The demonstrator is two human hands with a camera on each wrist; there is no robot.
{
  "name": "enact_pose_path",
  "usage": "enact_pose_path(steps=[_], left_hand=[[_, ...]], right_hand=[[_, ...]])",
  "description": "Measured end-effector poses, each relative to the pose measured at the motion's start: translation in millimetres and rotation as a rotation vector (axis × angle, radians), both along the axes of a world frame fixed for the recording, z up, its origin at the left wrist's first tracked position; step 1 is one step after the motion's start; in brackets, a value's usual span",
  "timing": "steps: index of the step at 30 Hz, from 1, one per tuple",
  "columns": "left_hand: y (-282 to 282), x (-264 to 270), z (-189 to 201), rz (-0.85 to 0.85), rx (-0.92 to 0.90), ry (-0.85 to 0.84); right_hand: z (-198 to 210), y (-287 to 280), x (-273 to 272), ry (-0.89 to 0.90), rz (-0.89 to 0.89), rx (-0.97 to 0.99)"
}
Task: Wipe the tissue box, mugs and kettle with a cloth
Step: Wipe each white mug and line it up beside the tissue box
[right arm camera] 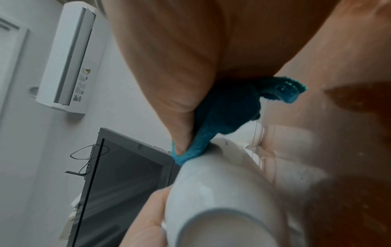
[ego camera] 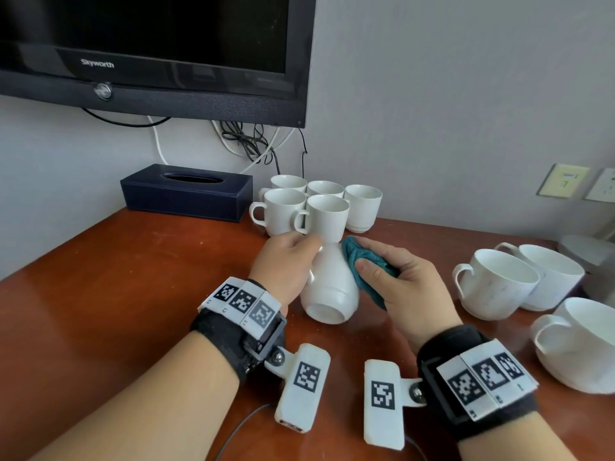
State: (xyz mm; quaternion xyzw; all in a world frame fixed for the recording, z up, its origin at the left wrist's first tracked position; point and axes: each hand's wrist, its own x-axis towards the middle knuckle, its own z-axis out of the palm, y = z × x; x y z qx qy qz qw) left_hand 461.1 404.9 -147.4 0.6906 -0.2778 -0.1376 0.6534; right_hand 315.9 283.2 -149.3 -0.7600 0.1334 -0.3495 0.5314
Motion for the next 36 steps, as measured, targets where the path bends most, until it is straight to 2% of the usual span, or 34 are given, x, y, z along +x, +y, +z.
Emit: enact_pose_path(steps=[6, 9, 12, 15, 17, 22, 27, 29, 32, 36], left_hand=[[6, 15, 2, 0.167, -0.076, 0.156], [7, 16, 2, 0.177, -0.073, 0.188], [6, 11, 4, 0.062, -0.074, 0.135], [5, -1, 4, -0.076, -0.031, 0.05], [4, -7, 3, -0.108, -0.001, 0.008], [3, -6, 3, -0.008, -0.034, -0.006], [5, 3, -1, 0.126, -0.056, 0.04], [7, 4, 0, 0.148, -0.067, 0.049], [8, 1, 5, 0.111, -0.04, -0.005], [6, -14, 9, -0.005, 0.031, -0.094]], right_hand=[[4, 11, -3, 0.02, 0.218, 0.01], [3, 12, -3, 0.031, 0.245, 0.012], [3, 10, -1, -0.014, 0.186, 0.042], [2, 5, 1, -0.085, 0.036, 0.06], [2, 4, 1, -0.109, -0.007, 0.067], [3, 6, 0, -0.07, 0.008, 0.006], [3, 18, -1, 0.058, 0.19, -0.078], [4, 22, -1, 0.114, 0.212, -0.117], [5, 23, 0, 0.096, 0.162, -0.133], [5, 19, 1, -0.033, 0.027, -0.046]])
